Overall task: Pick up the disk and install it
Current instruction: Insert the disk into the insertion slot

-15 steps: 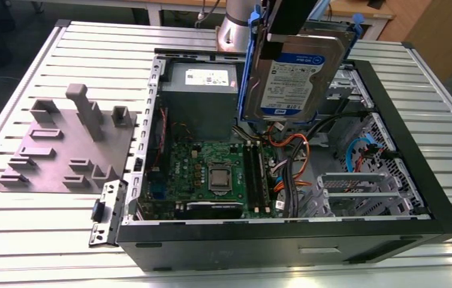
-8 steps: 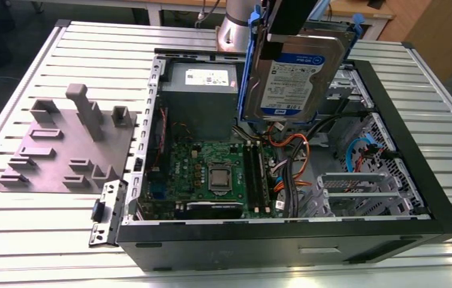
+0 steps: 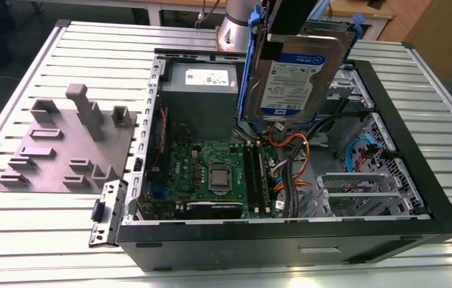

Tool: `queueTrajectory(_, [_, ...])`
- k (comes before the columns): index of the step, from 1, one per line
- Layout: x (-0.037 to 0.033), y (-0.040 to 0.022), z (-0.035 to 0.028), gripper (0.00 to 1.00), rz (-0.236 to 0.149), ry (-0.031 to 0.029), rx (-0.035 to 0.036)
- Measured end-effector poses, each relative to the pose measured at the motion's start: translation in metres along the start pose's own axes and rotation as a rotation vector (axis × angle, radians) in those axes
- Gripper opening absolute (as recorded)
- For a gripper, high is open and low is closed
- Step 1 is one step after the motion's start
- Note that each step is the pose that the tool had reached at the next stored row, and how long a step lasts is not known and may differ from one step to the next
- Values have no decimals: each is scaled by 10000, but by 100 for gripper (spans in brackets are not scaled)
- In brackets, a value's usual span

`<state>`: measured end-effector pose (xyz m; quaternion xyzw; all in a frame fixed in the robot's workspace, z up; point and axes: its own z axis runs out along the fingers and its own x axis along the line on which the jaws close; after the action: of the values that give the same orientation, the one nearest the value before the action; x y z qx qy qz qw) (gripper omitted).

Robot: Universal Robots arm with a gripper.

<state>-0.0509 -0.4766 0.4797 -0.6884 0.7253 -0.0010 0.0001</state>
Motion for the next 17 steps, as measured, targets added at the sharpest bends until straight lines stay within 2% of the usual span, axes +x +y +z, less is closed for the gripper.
queueTrajectory(11, [6, 0, 0, 36, -1, 1, -1])
queueTrajectory(14, [37, -2, 2, 36, -1, 0, 0])
queueTrajectory(17, [97, -5, 4, 36, 0, -1, 0])
